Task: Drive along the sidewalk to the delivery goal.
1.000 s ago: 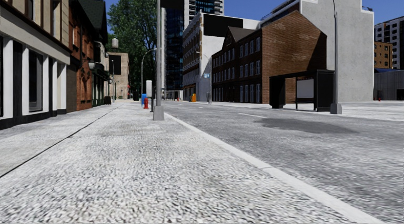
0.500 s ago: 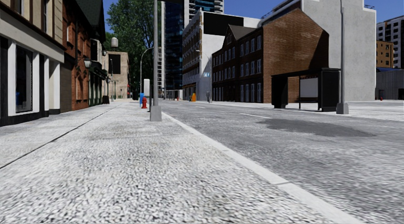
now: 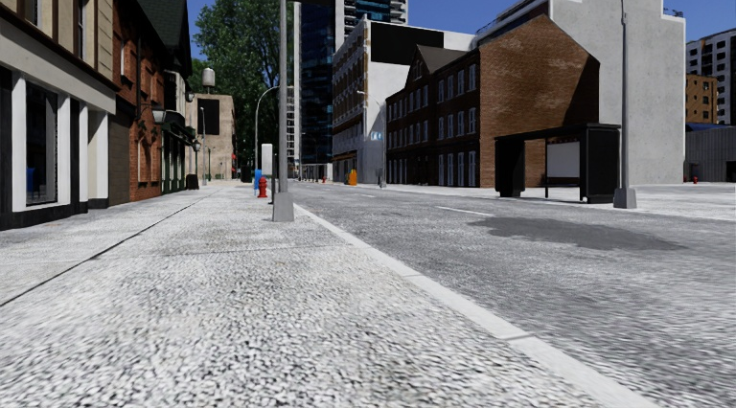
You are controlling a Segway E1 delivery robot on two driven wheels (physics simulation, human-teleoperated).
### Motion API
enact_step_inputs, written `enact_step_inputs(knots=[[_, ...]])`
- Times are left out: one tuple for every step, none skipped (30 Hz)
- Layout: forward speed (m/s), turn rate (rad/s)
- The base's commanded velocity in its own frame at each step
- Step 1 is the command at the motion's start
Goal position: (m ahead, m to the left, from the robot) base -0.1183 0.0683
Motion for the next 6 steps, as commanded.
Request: enact_step_inputs(knots=[[0.0, 0.0], [0.0, 0.0], [0.0, 0.0], [0.0, 0.0], [0.0, 0.0], [0.0, 0.0]])
